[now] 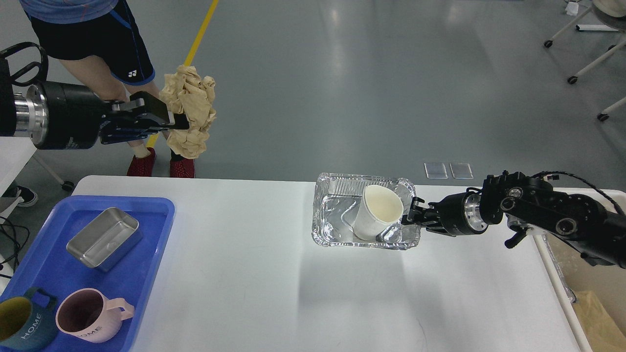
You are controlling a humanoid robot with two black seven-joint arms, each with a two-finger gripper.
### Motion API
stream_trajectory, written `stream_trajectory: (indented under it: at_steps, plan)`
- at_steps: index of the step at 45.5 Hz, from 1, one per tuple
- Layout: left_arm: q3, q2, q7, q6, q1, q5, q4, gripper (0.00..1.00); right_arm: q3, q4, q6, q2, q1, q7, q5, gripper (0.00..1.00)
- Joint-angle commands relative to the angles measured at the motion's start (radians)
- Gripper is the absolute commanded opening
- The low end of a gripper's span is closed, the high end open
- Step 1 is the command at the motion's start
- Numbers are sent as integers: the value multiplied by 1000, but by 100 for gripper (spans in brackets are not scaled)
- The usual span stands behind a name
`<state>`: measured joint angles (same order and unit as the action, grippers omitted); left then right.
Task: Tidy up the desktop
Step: 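Lift the brown paper and carry it over the foil tray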
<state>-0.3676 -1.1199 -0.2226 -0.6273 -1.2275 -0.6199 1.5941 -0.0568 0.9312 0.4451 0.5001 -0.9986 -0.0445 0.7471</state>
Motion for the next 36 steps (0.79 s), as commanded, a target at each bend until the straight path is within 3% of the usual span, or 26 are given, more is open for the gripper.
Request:
stream_trajectory:
  at_steps: [1,13,19,36]
  plan:
    - [-1,54,-3,14,-6,-1,-5,3,0,0,0,0,0,0,0,0]
    - [22,327,-9,113,75,-26,-112,4,-1,0,0,5,0,0,0,0]
    - [24,486,-23,121,117,-64,-236,4,-1,0,0,6,0,0,0,0]
    - [29,776,-24,124,163,-150,-417,6,-1,0,0,5,-2,0,0,0]
